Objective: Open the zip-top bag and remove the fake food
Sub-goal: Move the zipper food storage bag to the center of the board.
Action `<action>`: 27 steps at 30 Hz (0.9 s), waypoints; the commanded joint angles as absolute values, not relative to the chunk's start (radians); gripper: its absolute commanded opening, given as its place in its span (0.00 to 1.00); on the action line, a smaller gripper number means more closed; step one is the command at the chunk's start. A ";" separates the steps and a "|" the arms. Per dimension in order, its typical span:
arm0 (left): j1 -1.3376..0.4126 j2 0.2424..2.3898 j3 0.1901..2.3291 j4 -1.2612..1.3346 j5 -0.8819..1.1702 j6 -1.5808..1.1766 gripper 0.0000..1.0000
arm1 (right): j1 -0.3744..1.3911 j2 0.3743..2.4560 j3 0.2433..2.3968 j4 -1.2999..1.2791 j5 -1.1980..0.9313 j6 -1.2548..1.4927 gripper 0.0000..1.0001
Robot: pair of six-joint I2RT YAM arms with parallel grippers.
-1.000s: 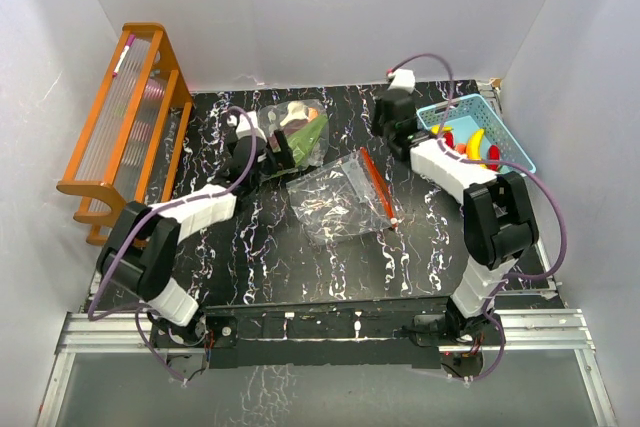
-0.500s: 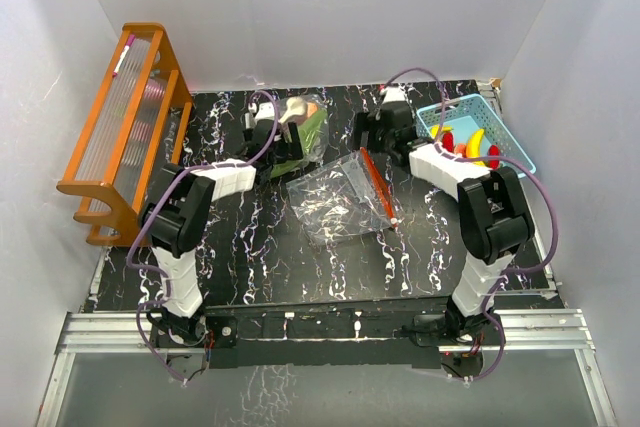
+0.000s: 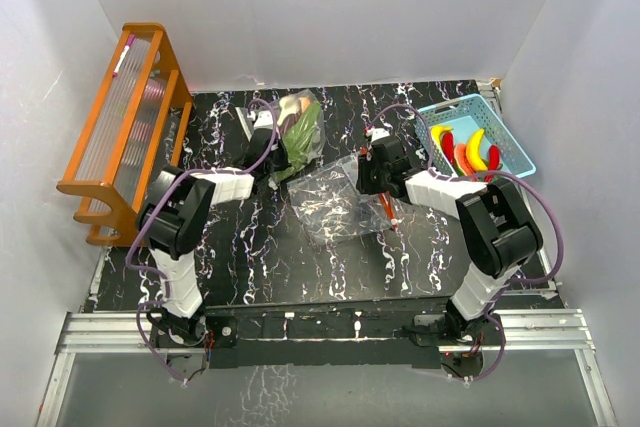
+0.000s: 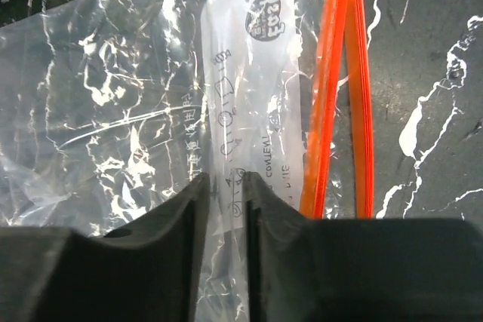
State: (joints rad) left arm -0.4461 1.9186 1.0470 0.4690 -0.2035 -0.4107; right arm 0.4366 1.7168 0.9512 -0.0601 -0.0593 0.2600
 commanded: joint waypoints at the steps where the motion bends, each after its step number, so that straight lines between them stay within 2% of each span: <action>1: -0.440 1.842 0.973 0.451 -0.164 -0.435 0.00 | 0.432 1.647 0.979 -0.015 -0.034 0.258 0.20; 3: -0.440 1.811 0.935 0.477 -0.148 -0.459 0.00 | 0.432 1.652 1.012 -0.017 0.000 0.249 0.12; 5: -0.441 1.771 0.883 0.515 -0.148 -0.479 0.00 | 0.428 1.673 1.072 -0.035 0.031 0.230 0.08; 18: -0.457 1.490 0.637 0.524 -0.295 -0.625 0.00 | 0.269 1.908 1.544 -0.096 0.069 0.208 0.08; 19: -0.459 1.480 0.629 0.525 -0.295 -0.639 0.00 | 0.269 1.925 1.584 -0.098 0.068 0.203 0.11; 20: -0.466 1.473 0.626 0.525 -0.294 -0.655 0.00 | 0.267 1.937 1.606 -0.103 0.066 0.200 0.19; 23: -0.492 1.469 0.635 0.528 -0.275 -0.676 0.01 | 0.270 1.923 1.598 -0.099 0.024 0.203 0.67; 24: -0.504 1.472 0.646 0.521 -0.271 -0.679 0.10 | 0.273 1.907 1.573 -0.089 0.004 0.204 0.72; 25: -0.515 1.476 0.665 0.497 -0.269 -0.681 0.22 | 0.279 1.886 1.544 -0.079 -0.021 0.207 0.73; 27: -0.523 1.479 0.741 0.421 -0.259 -0.675 0.53 | 0.306 1.841 1.482 -0.075 -0.053 0.217 0.70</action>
State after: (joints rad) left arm -0.4919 1.5112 0.6262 0.4820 -0.2653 -0.6472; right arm 0.2611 1.9362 1.5505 -0.1242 0.0254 0.2100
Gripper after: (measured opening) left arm 0.319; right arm 0.718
